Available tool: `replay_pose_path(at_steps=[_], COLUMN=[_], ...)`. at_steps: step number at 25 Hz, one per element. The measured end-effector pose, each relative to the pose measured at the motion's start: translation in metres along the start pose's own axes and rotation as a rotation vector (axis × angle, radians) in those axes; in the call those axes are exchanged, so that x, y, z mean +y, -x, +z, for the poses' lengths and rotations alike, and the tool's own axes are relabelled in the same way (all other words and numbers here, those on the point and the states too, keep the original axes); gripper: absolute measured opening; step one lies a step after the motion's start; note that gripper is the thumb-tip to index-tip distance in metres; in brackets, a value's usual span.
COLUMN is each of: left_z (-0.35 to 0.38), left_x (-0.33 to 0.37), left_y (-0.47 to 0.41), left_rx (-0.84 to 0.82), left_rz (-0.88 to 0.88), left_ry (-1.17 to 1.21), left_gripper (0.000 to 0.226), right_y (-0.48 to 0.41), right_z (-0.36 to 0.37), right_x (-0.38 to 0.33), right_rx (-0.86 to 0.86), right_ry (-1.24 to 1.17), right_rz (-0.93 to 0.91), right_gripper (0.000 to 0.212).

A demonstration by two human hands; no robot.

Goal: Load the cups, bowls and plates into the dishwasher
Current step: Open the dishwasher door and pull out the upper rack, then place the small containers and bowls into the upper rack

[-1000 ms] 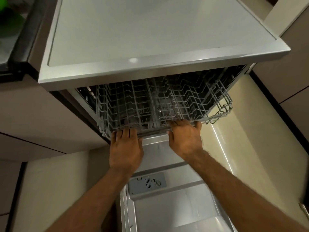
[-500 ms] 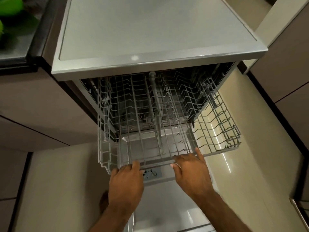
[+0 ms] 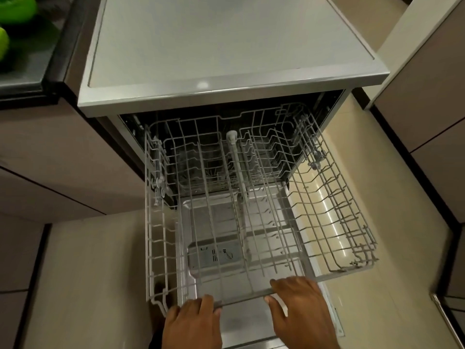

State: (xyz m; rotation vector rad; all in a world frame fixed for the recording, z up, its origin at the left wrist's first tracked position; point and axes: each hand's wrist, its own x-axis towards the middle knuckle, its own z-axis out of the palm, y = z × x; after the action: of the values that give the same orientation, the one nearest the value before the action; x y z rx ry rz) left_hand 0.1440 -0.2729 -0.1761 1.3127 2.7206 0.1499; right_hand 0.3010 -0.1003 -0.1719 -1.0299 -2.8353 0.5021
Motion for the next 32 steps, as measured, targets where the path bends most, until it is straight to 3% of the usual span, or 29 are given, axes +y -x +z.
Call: replay_pose_path(at_steps=[6,10,13,16,23,32], left_z=[0.002,-0.019,-0.036,-0.059,-0.162,-0.366], left_x=[0.000,0.002,0.003,0.006,0.004,-0.016], left_y=[-0.007,-0.037,-0.069,-0.098,-0.127,-0.106], left_rx=[-0.013,-0.029,-0.070,-0.004,0.142,0.387], left_rz=[-0.039,-0.080,-0.093,-0.082,-0.056,-0.087], left_ry=[0.073,0.148,0.164,0.179,0.150,0.132], left_gripper=[0.053,0.053,0.072,0.084,0.086,0.088], right_y=[-0.006,-0.036,-0.071,-0.103,-0.146,-0.152], right_z=[-0.006,-0.022,-0.034,-0.054,-0.138,-0.313], right_x=[-0.008,-0.021,-0.035,-0.048,-0.102,-0.215], right_rx=[-0.032,-0.026,-0.038,-0.067,0.120,0.261], right_ry=[0.034,0.082,0.092,0.061,0.003,-0.071], right_rz=[0.052,0.098,0.091,0.046,-0.076,-0.274], right_gripper=[0.049,0.055,0.062,0.069,0.077,0.080])
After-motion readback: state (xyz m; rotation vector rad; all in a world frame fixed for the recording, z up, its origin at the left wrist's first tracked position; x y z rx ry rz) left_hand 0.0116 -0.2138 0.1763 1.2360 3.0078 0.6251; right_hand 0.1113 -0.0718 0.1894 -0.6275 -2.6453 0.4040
